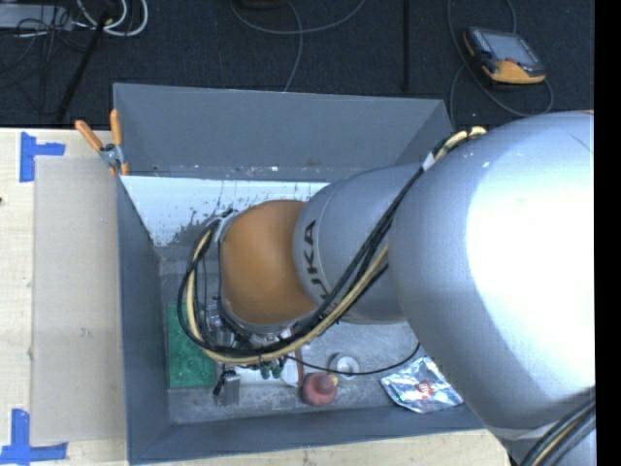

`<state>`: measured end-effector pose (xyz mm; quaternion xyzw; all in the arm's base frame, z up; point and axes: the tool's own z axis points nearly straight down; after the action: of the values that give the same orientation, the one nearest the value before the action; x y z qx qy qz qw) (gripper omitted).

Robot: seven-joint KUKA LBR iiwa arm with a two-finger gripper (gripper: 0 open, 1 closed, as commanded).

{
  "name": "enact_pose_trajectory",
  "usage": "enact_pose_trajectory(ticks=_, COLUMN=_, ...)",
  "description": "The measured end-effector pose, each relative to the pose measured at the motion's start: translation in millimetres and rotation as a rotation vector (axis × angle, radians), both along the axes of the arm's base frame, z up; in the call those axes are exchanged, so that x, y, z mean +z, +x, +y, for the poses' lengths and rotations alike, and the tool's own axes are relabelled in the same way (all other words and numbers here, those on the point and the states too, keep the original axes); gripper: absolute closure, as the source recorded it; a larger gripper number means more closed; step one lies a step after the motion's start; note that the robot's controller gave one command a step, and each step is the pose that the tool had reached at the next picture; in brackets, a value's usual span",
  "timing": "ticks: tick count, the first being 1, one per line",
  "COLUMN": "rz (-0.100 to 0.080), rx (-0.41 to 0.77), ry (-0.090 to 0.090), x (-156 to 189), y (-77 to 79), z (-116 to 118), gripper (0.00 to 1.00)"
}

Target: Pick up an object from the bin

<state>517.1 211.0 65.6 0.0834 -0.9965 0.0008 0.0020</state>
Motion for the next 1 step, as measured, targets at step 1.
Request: enact_pose_trajectory(ticks=1, rz=-0.004, rx=-0.085, ry=-0.002, x=4.2, y=1.8, z=33.0, gripper=0.00)
